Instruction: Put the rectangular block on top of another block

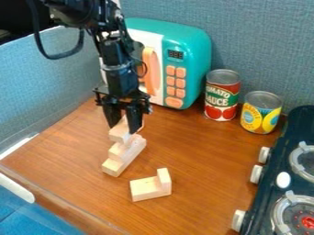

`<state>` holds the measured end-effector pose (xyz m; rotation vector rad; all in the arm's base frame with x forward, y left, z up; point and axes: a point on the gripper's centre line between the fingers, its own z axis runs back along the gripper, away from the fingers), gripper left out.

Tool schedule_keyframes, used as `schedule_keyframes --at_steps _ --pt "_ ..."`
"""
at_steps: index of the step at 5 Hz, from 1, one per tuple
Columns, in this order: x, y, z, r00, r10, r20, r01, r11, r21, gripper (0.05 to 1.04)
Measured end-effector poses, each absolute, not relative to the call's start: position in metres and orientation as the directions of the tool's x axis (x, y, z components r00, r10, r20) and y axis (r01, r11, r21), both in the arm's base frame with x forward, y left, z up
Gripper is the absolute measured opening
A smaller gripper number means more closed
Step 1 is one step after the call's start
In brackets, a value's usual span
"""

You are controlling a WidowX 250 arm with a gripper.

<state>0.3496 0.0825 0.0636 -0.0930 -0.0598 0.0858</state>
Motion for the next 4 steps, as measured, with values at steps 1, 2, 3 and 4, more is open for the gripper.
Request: schedule_keyframes --at_steps 1,2,3,4 --pt "0.348 0.083 0.063 0.995 0.090 0.047 -0.085 0.992 -0.092 0.557" --pt "0.343 0.085 0.059 0.996 0.093 0.011 -0.092 0.993 -0.080 0.557" --pt "0.342 0.088 0.055 0.995 0.097 -0.001 -0.097 0.992 -0.083 0.608" --pt "0.341 0.094 0.055 0.995 0.104 0.002 -0.103 0.991 -0.085 0.905"
